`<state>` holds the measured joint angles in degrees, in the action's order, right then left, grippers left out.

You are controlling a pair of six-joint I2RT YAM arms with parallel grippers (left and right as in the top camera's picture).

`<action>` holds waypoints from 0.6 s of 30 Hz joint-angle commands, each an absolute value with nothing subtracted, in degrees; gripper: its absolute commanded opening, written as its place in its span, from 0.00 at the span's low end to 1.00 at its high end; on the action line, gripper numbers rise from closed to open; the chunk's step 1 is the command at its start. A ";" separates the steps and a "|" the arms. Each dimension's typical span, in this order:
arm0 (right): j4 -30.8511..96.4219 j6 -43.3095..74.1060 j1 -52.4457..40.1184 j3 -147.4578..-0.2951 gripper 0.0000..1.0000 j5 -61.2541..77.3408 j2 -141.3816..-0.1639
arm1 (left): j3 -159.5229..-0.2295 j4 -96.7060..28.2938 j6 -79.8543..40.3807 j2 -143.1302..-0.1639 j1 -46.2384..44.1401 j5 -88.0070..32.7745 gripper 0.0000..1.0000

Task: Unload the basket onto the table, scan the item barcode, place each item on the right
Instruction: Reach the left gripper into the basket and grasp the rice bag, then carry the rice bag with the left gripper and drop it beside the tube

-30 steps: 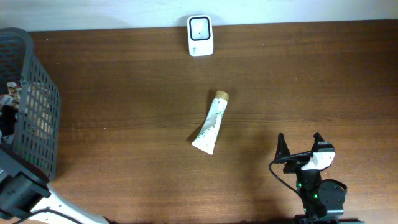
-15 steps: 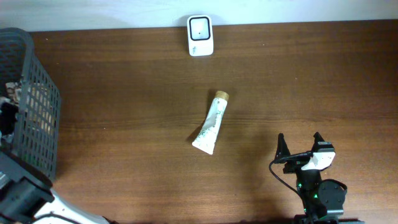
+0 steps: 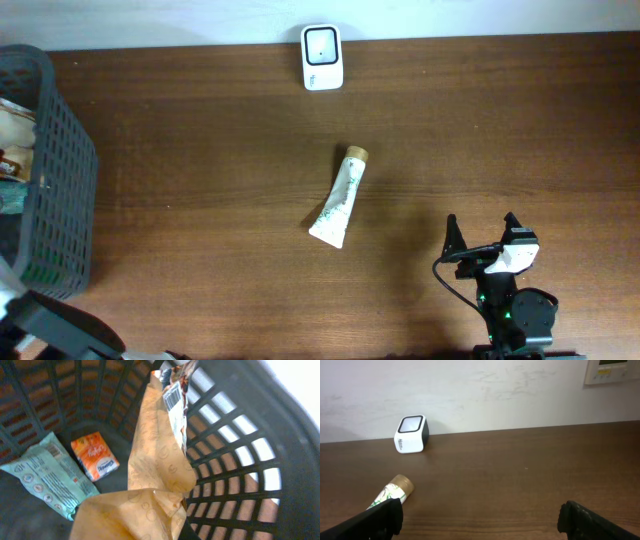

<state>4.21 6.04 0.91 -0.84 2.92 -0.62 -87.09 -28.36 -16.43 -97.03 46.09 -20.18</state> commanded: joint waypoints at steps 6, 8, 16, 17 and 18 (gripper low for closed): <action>4.12 6.46 0.43 -0.32 0.98 3.20 -0.19 | -87.46 -27.59 -17.08 -84.79 45.91 -22.31 0.00; 4.12 6.46 0.43 -0.32 0.98 3.20 -0.21 | -87.46 -27.57 -17.08 -82.17 45.91 -22.31 0.00; 4.12 6.46 0.43 -0.32 0.98 3.20 -0.19 | -87.46 -27.88 -18.68 -72.20 45.43 -29.80 0.00; 4.12 6.46 0.43 -0.32 0.98 3.20 -0.19 | -87.46 -28.05 -18.81 -71.35 44.91 -31.48 0.00; 4.12 6.46 0.43 -0.32 0.98 3.20 -0.19 | -87.46 -28.34 -18.81 -70.61 43.77 -33.52 0.00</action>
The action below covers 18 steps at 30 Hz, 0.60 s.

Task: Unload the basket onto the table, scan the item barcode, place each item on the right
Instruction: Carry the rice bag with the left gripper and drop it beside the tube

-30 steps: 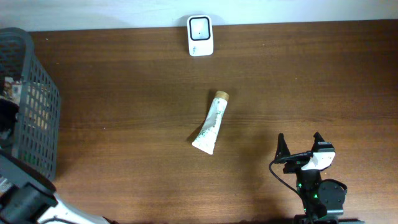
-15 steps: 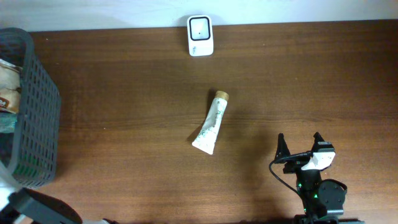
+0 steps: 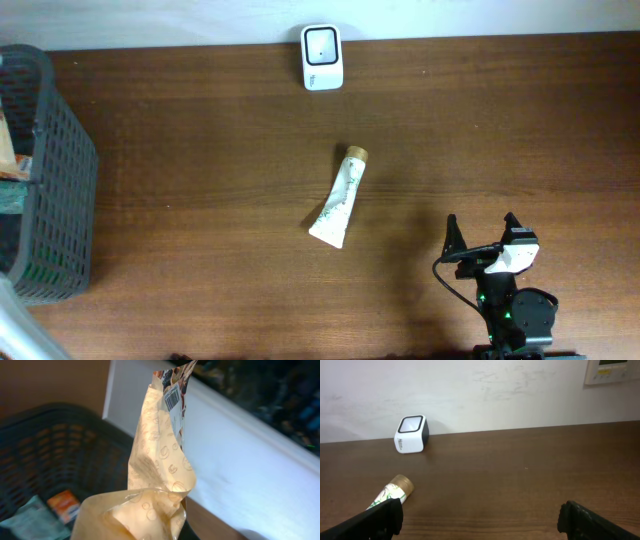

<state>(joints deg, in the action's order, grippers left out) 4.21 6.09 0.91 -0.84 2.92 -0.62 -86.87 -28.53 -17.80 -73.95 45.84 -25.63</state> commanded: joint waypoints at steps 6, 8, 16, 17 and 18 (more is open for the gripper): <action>4.12 6.46 0.43 -0.32 0.98 3.20 -0.19 | -87.33 -37.67 -17.61 -70.81 34.11 -37.78 0.00; 4.12 6.46 0.43 -0.32 0.98 3.20 -0.19 | -87.05 -41.23 -15.27 -71.70 29.67 -37.76 0.00; 4.12 6.46 0.43 -0.32 0.98 3.20 -0.19 | -80.49 -46.37 -10.90 -80.93 10.46 -37.74 0.00; 4.12 6.46 0.43 -0.32 0.98 3.20 -0.19 | -79.31 -45.58 -10.79 -82.41 8.88 -37.74 0.00; 4.12 6.46 0.43 -0.32 0.98 3.20 -0.21 | -78.00 -44.51 -10.79 -84.40 7.18 -37.76 0.00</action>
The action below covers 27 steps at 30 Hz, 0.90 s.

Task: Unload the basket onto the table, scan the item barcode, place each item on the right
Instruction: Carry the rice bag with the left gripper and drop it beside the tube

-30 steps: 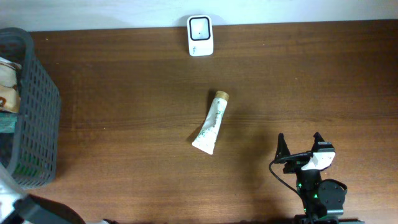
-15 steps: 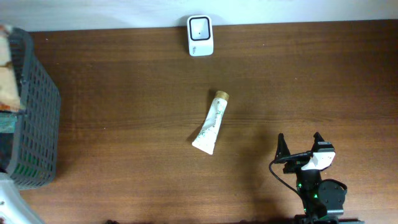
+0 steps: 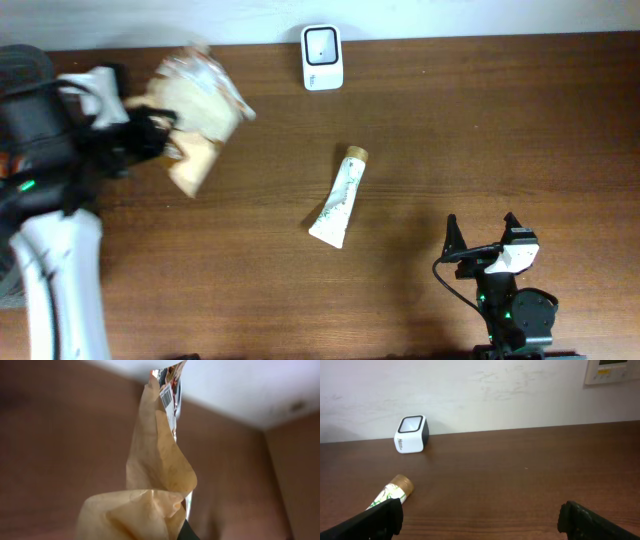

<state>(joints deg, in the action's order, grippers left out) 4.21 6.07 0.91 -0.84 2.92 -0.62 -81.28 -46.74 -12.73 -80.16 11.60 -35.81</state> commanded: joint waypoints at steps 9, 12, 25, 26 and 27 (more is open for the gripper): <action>4.12 6.46 0.43 -0.32 0.98 3.20 -0.19 | -74.87 -38.59 -10.79 -99.02 -1.54 -37.74 0.00; 4.12 6.46 0.43 -0.32 0.98 3.20 -0.19 | -74.87 -37.91 -10.79 -101.84 -3.03 -37.65 0.00; 4.12 6.46 0.43 -0.32 0.98 3.20 -0.21 | -74.87 -40.60 -10.81 -104.84 -3.75 -34.09 0.82; 4.12 6.46 0.43 -0.32 0.98 3.20 -0.19 | -74.87 -41.10 -10.81 -104.84 -3.68 -33.08 0.84; 4.12 6.46 0.43 -0.32 0.98 3.20 -0.19 | -74.87 -41.50 -10.81 -104.81 -3.57 -32.10 0.87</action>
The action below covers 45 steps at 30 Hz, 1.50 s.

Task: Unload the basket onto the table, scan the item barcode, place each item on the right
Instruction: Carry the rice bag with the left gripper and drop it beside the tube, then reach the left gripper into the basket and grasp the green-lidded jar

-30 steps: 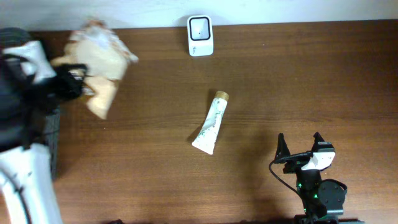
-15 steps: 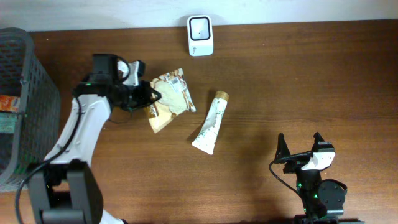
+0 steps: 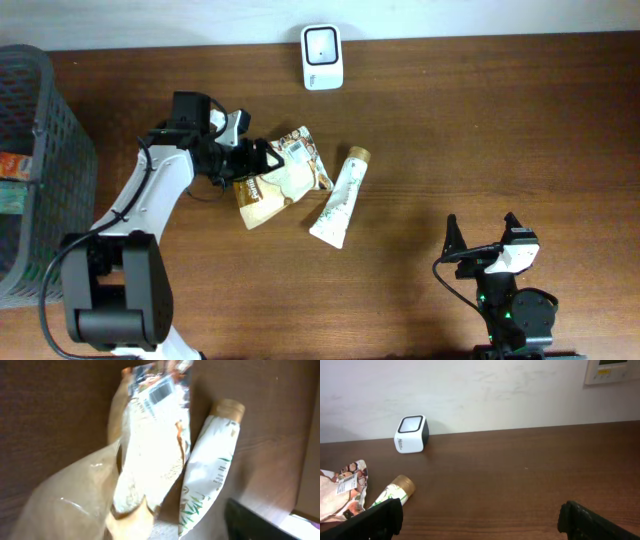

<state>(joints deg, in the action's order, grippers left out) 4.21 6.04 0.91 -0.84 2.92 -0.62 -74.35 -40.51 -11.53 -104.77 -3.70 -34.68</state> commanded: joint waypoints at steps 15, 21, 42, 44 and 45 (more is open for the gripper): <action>4.12 6.46 0.43 -0.32 0.98 3.20 -0.19 | -77.19 -51.37 -10.72 -104.77 5.06 -11.66 0.99; 4.12 6.46 0.43 -0.32 0.98 3.20 -0.19 | -92.49 -59.33 -5.17 -104.38 8.82 -20.40 0.99; 4.12 6.46 0.43 -0.32 0.98 3.20 -0.19 | -127.83 -78.78 -20.16 -104.14 34.02 -2.92 0.93; 4.12 6.46 0.43 -0.32 0.98 3.20 -0.19 | -127.11 -80.16 -21.98 -104.14 36.53 0.10 0.95; 4.12 6.46 0.43 -0.32 0.99 3.20 -0.19 | -126.61 -80.82 -22.79 -104.14 37.58 0.93 0.95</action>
